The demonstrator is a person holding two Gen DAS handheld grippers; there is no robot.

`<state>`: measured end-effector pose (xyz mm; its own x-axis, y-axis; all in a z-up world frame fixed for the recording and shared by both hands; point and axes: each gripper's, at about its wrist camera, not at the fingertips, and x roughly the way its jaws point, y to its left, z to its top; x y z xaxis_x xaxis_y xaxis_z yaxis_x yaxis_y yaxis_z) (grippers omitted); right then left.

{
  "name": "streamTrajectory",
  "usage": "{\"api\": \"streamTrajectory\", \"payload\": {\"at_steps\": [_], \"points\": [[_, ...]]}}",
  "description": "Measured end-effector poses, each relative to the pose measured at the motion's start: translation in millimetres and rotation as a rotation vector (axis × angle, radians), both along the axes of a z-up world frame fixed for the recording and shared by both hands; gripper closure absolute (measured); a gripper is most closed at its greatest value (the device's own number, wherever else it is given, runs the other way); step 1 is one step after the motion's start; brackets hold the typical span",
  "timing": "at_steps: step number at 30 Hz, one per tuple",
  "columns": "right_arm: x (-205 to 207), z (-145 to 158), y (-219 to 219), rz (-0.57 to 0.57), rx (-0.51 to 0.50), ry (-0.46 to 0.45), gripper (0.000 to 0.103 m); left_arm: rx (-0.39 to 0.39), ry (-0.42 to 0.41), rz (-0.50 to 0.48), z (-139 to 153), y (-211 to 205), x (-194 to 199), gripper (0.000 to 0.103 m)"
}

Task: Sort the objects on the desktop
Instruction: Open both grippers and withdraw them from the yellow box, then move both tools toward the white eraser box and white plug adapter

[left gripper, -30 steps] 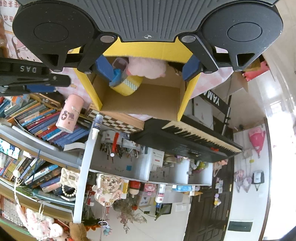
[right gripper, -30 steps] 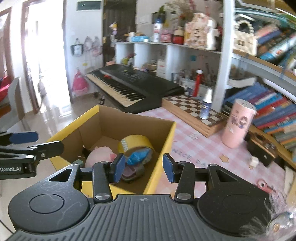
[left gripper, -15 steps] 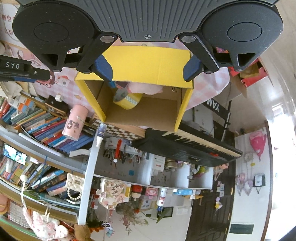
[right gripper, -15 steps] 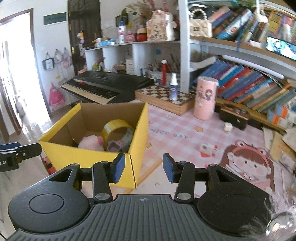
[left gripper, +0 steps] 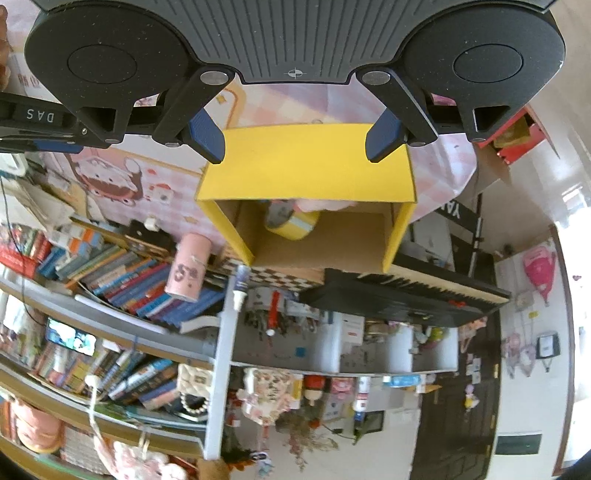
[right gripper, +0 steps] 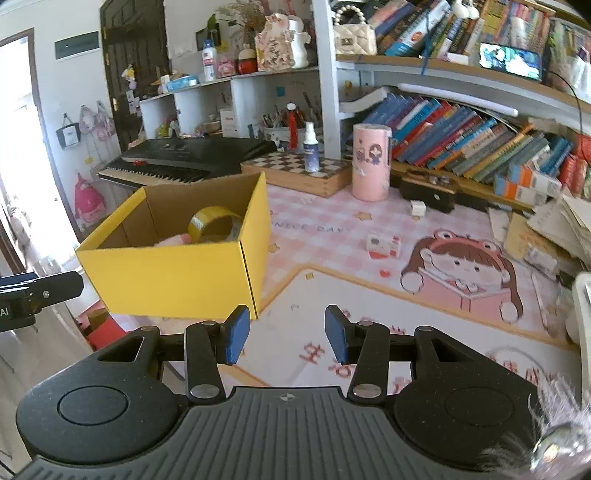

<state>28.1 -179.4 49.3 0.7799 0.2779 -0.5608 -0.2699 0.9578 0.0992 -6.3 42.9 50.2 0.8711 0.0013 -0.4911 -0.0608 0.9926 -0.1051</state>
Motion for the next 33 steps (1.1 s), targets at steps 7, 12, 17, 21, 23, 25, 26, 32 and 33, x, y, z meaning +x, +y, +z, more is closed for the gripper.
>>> {"api": "streamTrajectory", "payload": {"at_steps": [7, 12, 17, 21, 23, 25, 26, 32, 33], "points": [[-22.9, -10.1, -13.2, -0.076, 0.018, 0.036, 0.060, -0.002, 0.015, -0.089, -4.1, -19.2, -0.8, 0.018], [-34.3, -13.1, -26.8, -0.131, 0.011, 0.046, 0.060, 0.007, 0.010, -0.174, -4.2, -39.0, 2.4, 0.018], [-42.0, -13.9, -42.7, -0.186, 0.005, 0.049, 0.060, 0.010, 0.011, -0.232, -6.2, -56.0, 3.6, 0.018], [-43.0, -13.8, -53.0, -0.217, 0.000, 0.053, 0.060, 0.005, 0.013, -0.264, -7.4, -67.3, 6.4, 0.018], [-42.3, -13.7, -57.1, -0.227, -0.003, 0.053, 0.060, 0.005, 0.012, -0.278, -7.2, -72.9, 9.4, 0.018], [-41.6, -14.3, -61.2, -0.238, -0.003, 0.054, 0.060, 0.009, 0.009, -0.294, -7.0, -78.9, 11.1, 0.018], [-41.2, -14.2, -62.6, -0.242, -0.003, 0.055, 0.060, 0.012, 0.008, -0.302, -6.9, -81.6, 12.1, 0.018], [-36.1, -14.3, -73.0, -0.263, 0.003, 0.057, 0.060, 0.022, 0.009, -0.337, -7.8, -97.3, 22.6, 0.018], [-34.8, -14.3, -75.2, -0.267, 0.004, 0.058, 0.060, 0.022, 0.010, -0.342, -8.1, -99.9, 25.1, 0.018]]}}
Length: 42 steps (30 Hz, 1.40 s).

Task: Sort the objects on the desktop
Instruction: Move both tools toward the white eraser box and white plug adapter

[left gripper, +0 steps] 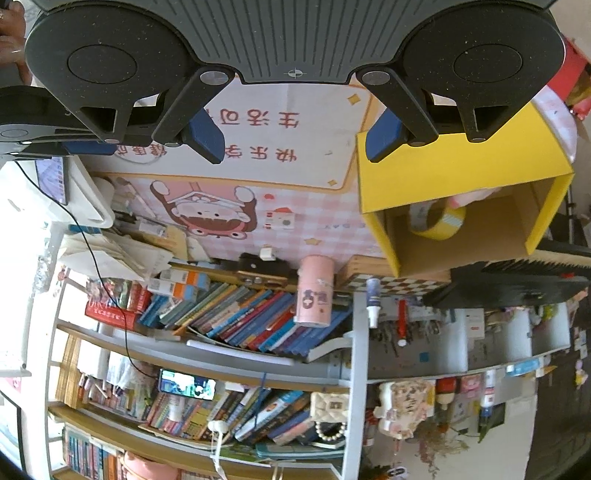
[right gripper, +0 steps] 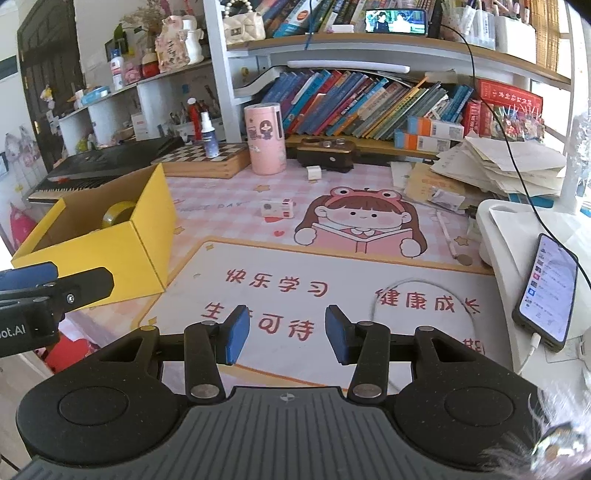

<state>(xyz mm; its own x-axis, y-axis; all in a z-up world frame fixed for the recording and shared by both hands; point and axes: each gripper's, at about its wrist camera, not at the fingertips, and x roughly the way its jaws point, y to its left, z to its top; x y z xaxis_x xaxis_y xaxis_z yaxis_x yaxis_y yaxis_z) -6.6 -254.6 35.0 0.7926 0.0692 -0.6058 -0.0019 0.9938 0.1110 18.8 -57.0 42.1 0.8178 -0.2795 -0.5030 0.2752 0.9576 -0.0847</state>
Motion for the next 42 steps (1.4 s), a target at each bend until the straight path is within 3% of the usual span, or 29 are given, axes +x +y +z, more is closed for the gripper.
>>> {"api": "streamTrajectory", "payload": {"at_steps": [20, 42], "points": [[57.9, 4.0, -57.3, -0.046, 0.022, 0.015, 0.060, -0.004, 0.024, -0.055, -3.7, -60.3, 59.8, 0.018], [214.3, -3.9, -106.2, 0.057, 0.003, 0.023, 0.059, 0.024, 0.124, 0.046, -36.9, -113.0, 175.2, 0.018]]}}
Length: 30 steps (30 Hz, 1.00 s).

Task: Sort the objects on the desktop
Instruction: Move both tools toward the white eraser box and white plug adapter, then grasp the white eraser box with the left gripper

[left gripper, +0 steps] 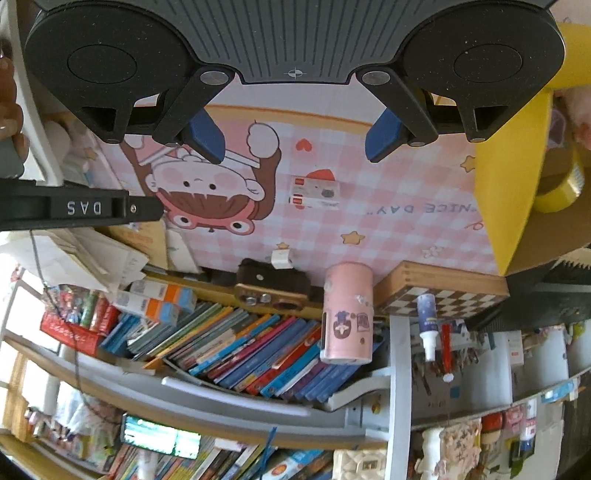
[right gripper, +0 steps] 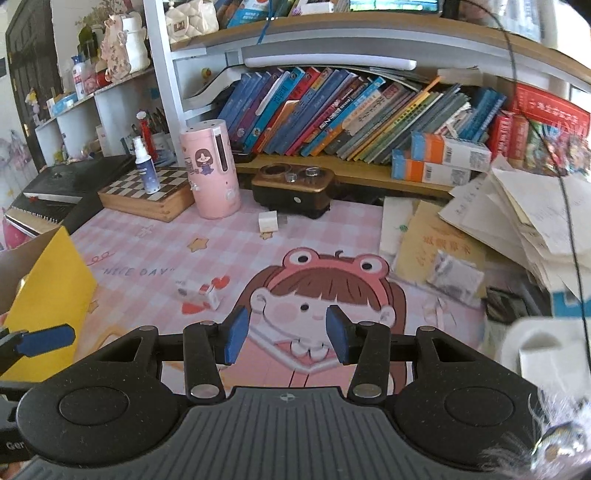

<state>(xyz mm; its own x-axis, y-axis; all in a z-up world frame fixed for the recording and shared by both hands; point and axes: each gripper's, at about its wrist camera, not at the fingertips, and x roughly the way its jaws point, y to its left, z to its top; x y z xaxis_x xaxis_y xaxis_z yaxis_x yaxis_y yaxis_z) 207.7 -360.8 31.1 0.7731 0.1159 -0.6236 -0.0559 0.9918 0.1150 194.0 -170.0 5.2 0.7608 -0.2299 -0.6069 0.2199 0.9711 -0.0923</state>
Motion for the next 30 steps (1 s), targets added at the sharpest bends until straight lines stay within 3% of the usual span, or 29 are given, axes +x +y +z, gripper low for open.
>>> {"api": "streamTrajectory", "payload": {"at_steps": [13, 27, 29, 30], "points": [[72.2, -17.1, -7.3, 0.032, 0.007, 0.022, 0.055, 0.043, 0.084, 0.024, -43.1, -19.1, 71.7, 0.019], [120.6, -30.4, -9.0, 0.048, -0.017, 0.006, 0.044, 0.081, 0.081, 0.074, -72.2, -31.6, 126.3, 0.031], [126.5, -33.7, -7.0, 0.061, -0.023, 0.005, 0.042, 0.086, 0.086, 0.078, -75.6, -30.6, 131.3, 0.046], [129.8, -35.7, -5.4, 0.070, -0.028, 0.005, 0.042, 0.082, 0.092, 0.068, -77.3, -30.1, 133.5, 0.050]]}}
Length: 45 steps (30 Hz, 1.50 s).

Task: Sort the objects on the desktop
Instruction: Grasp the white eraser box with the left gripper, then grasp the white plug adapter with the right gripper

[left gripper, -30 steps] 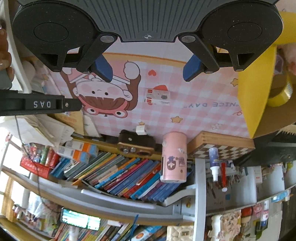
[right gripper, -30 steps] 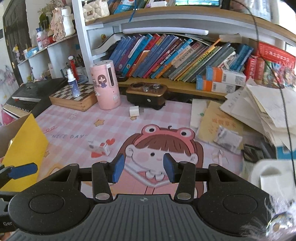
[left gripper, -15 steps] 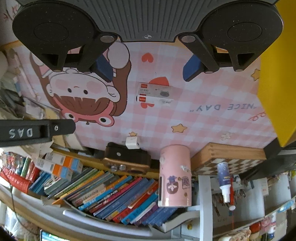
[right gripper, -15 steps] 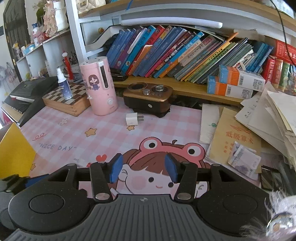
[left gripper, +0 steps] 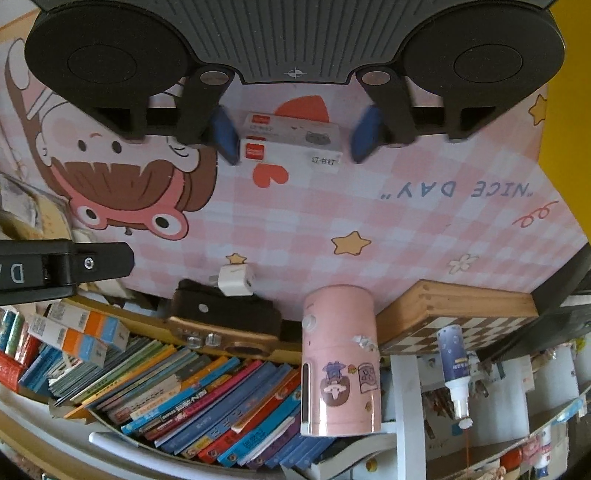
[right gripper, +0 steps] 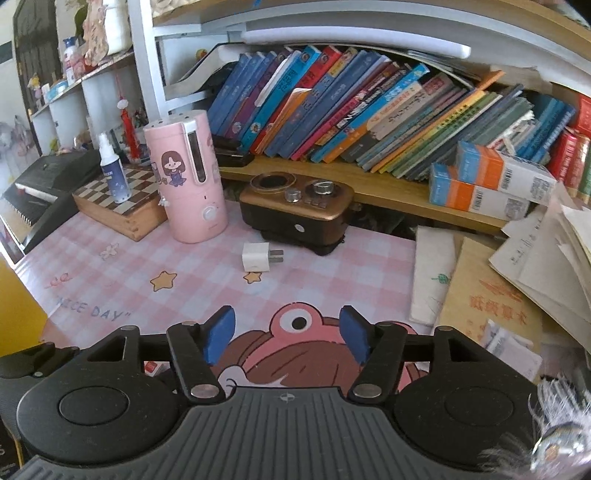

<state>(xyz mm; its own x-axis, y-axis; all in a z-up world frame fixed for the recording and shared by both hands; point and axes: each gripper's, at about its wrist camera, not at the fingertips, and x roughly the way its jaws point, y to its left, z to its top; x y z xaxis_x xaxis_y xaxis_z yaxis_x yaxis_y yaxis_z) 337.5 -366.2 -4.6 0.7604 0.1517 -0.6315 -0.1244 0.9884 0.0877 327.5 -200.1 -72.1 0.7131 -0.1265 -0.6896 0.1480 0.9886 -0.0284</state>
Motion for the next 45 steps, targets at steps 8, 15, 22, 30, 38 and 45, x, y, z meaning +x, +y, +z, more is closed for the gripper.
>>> {"api": "streamTrajectory", "payload": {"at_steps": [8, 15, 22, 30, 38, 45], "points": [[25.4, -15.2, 11.9, 0.039, 0.012, 0.004, 0.033, -0.040, -0.063, 0.053, 23.2, 23.4, -24.3, 0.050], [58.9, -36.5, 24.5, 0.058, 0.007, -0.004, 0.030, -0.077, -0.069, 0.127, 45.5, 57.4, -55.4, 0.050], [97.2, -61.9, 40.9, 0.067, -0.038, -0.012, 0.030, -0.069, -0.067, 0.143, 52.0, 64.4, -61.4, 0.050], [123.2, -74.2, 48.4, 0.041, -0.072, -0.035, 0.033, -0.077, -0.066, 0.137, 53.9, 61.0, -64.1, 0.050], [128.0, -77.1, 47.0, 0.031, -0.064, -0.051, 0.063, -0.084, -0.073, 0.145, 57.6, 61.1, -64.3, 0.050], [123.7, -72.1, 42.9, 0.025, -0.051, -0.044, 0.063, -0.094, -0.082, 0.149, 60.1, 59.7, -67.2, 0.050]]}}
